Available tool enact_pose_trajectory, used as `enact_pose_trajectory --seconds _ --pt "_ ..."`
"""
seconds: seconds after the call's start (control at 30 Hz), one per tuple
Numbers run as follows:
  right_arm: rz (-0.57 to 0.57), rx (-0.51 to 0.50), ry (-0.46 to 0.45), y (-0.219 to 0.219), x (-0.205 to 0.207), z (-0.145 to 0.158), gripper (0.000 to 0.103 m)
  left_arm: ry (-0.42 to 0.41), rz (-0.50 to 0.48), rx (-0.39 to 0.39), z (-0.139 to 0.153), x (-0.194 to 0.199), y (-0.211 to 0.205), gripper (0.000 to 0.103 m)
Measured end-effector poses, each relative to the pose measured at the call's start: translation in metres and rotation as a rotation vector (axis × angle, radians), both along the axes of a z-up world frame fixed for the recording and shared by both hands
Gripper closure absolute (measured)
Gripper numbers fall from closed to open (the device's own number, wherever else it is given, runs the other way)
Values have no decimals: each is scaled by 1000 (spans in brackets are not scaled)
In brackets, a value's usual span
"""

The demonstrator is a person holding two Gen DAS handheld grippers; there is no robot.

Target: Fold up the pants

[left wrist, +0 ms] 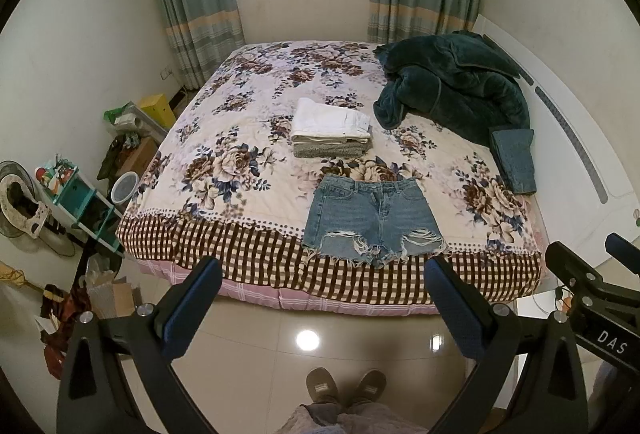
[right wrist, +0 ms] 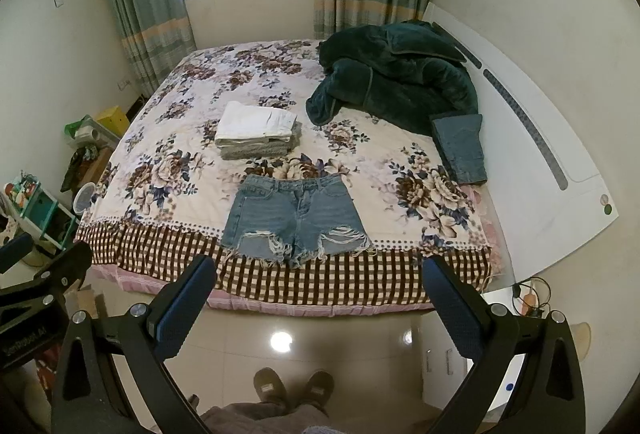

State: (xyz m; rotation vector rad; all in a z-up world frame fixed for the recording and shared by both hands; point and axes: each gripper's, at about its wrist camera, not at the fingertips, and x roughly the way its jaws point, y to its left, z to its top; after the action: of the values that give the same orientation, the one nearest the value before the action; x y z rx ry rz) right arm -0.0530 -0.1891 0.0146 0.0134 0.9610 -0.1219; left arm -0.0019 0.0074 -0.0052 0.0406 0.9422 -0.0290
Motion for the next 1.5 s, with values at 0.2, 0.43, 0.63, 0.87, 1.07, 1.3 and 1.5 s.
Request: enact_pose_trajectory --seconds 0.2,0.43,0.63,0.87,1.07,1.3,1.5 --pt "5 -4 3 1 1 -1 0 -1 3 0 0 0 0 0" --pt "7 -7 0 3 3 2 0 -4 -2 2 -1 2 5 0" --pt "7 -7 0 4 4 5 0 -4 1 -1 2 3 9 0" --pt "6 -6 -4 6 6 10 0 -9 -1 0 6 9 12 0" --pt "6 -7 -7 5 7 12 0 -9 -2 1 19 18 8 0" --pt "7 -6 -12 3 10 22 0 -13 -2 2 24 25 7 0" --pt "7 -7 -13 2 9 25 0 -15 -3 2 24 24 8 0"
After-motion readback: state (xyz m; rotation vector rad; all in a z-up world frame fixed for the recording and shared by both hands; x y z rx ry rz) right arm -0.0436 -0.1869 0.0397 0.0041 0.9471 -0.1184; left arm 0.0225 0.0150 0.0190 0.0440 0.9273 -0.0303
